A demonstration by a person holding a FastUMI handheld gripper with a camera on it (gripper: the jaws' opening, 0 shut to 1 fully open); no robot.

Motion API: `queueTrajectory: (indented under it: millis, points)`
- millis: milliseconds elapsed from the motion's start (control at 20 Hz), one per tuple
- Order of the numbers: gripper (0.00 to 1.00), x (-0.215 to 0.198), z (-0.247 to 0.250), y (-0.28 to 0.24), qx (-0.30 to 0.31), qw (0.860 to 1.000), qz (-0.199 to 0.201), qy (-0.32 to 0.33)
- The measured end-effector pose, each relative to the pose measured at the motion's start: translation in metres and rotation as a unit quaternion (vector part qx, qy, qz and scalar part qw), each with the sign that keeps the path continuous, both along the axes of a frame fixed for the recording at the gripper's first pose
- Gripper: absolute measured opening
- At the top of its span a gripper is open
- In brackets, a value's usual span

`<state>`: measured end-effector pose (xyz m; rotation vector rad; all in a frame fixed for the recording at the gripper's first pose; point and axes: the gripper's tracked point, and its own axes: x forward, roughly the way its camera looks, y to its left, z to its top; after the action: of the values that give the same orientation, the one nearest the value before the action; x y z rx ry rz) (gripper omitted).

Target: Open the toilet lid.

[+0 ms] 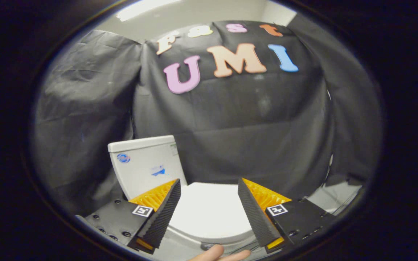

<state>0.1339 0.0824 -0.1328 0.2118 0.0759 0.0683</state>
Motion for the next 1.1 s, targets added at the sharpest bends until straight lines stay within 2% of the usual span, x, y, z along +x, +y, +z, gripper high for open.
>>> queueTrajectory:
  millis: [200, 300, 400, 500, 600, 750, 850, 1000, 1050, 1100]
  points:
    - [0.98, 0.002, -0.040, 0.016, 0.083, 0.996, -0.022, 0.028]
    - [0.98, 0.003, -0.043, 0.021, 0.127, 0.991, -0.035, 0.011]
    - [0.98, 0.004, -0.048, 0.030, 0.174, 0.984, -0.040, 0.006]
    - [0.96, 0.003, -0.064, 0.028, 0.204, 0.977, -0.062, 0.019]
    - [0.96, -0.004, -0.075, 0.023, 0.261, 0.961, -0.089, 0.021]
    - [0.94, -0.018, -0.101, 0.010, 0.345, 0.929, -0.126, 0.039]
    - [0.91, -0.032, -0.110, 0.000, 0.418, 0.895, -0.153, 0.034]
    - [0.89, -0.056, -0.127, -0.042, 0.514, 0.830, -0.217, 0.010]
    - [0.89, -0.062, -0.139, -0.047, 0.534, 0.813, -0.232, 0.024]
    - [0.88, -0.066, -0.158, -0.038, 0.543, 0.804, -0.235, 0.054]
